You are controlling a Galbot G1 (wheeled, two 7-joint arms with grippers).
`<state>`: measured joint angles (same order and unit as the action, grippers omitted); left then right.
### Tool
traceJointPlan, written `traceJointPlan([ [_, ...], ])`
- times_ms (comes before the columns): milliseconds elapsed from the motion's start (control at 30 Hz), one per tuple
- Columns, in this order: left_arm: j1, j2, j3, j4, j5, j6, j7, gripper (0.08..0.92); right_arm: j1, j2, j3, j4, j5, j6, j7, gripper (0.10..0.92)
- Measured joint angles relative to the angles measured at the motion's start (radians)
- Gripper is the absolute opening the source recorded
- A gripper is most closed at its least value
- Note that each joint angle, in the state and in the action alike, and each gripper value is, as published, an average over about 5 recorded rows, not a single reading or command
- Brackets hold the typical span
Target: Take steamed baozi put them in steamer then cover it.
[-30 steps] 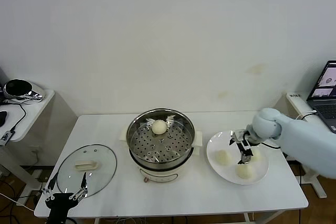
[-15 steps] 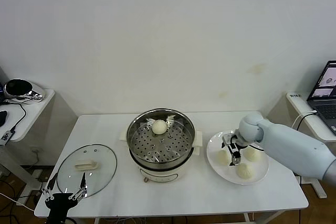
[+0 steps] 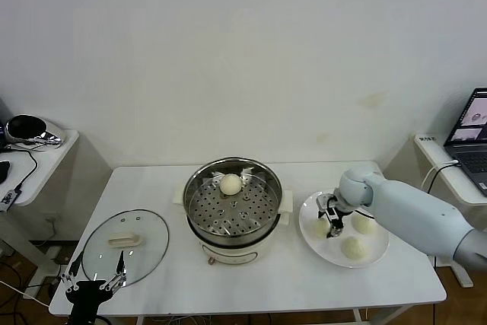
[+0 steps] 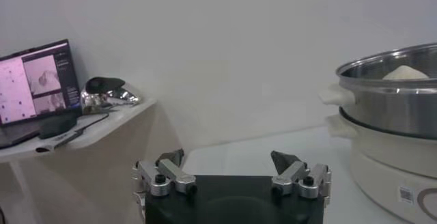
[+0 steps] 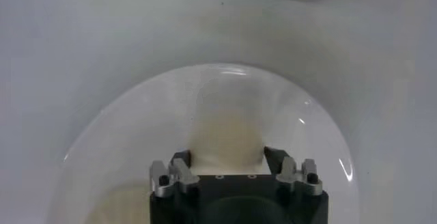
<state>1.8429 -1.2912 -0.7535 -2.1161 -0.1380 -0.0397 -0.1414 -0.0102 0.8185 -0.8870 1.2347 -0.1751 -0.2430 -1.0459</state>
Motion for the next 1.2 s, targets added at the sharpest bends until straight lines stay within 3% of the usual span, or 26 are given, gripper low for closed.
traceJointPlan([
  [333,-0.006,0.003,0.006,-0.003,-0.001,0.000,0.000,0.823,0.168,-0.074,-0.073,0.090,0.088,-0.037,-0.035,0.569],
  [667,-0.021,0.016,0.018,0.001,-0.007,0.000,0.000,0.823,0.507,-0.085,-0.243,0.197,0.291,-0.106,-0.027,0.583],
  [1200,-0.038,0.021,0.015,0.003,-0.014,-0.005,-0.001,0.823,0.663,0.222,-0.382,0.219,0.648,-0.329,0.142,0.586],
])
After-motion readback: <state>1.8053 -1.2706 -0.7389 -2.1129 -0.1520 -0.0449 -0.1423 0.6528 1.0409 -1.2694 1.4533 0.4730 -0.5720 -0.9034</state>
